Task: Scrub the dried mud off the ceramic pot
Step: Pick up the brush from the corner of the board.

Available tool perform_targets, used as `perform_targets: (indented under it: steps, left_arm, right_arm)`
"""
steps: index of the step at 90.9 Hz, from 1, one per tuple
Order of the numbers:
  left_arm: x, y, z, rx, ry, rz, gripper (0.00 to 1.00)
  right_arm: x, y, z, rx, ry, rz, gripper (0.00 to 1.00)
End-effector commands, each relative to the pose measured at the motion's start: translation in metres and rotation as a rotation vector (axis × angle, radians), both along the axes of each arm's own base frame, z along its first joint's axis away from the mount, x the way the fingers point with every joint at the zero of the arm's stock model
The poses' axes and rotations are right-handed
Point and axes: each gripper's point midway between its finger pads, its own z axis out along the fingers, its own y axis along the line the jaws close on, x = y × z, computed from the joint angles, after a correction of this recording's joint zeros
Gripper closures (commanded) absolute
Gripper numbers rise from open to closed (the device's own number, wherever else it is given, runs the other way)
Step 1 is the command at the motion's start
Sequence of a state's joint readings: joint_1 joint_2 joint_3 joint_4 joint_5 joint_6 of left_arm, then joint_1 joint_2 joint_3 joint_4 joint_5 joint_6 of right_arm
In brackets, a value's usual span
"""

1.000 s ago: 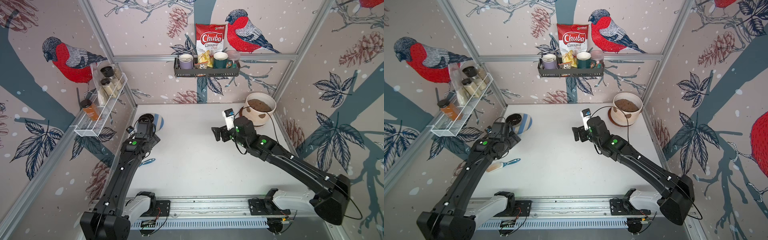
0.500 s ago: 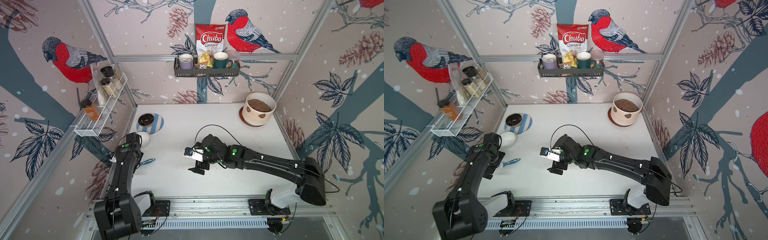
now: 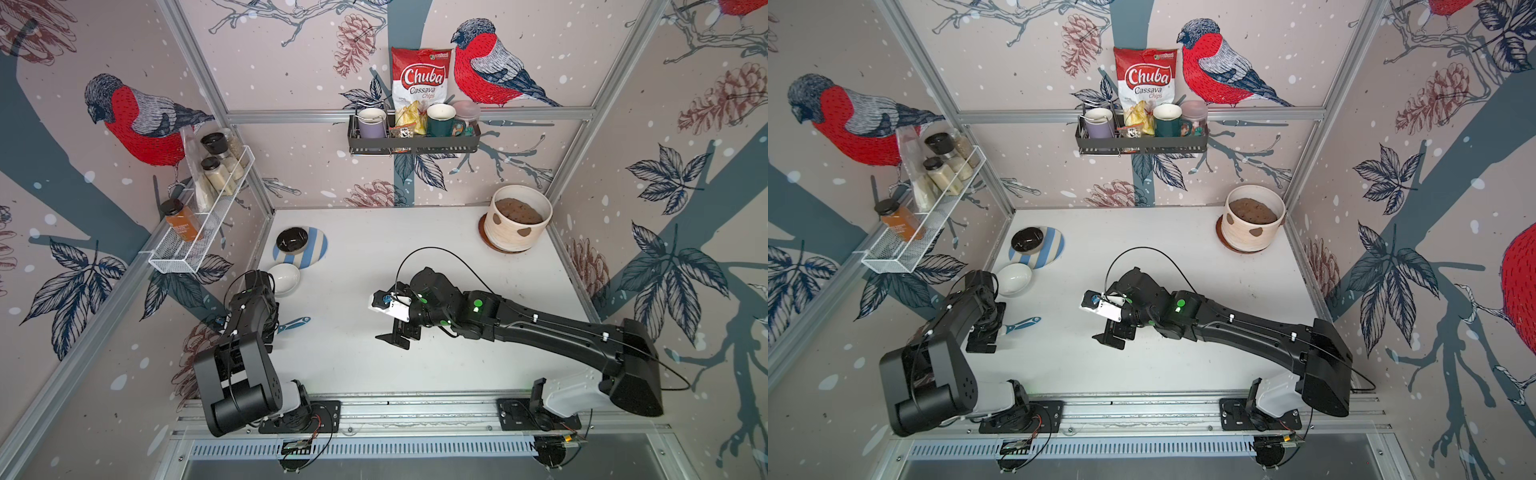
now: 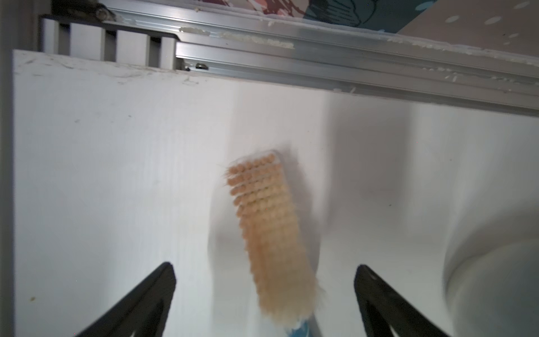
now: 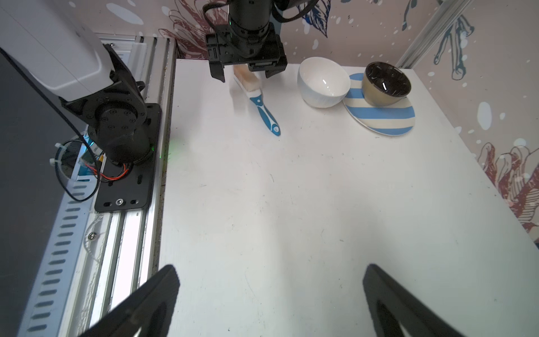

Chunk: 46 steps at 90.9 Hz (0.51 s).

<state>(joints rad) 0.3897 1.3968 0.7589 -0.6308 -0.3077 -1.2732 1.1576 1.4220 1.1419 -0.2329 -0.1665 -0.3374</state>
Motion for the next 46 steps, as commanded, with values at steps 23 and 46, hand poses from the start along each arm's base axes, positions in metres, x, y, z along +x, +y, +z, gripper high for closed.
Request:
perform_targets:
  steps: [23, 46]
  left_arm:
    - [-0.005, -0.002, -0.035, -0.043, 0.075, 0.061, 0.4]
    - [-0.013, -0.035, -0.03, -0.026, 0.162, -0.104, 0.66]
  right_arm:
    - [-0.014, 0.015, 0.019, 0.11, 0.109, 0.042, 0.01]
    - [0.013, 0.0, 0.038, 0.168, 0.215, -0.048, 0.01]
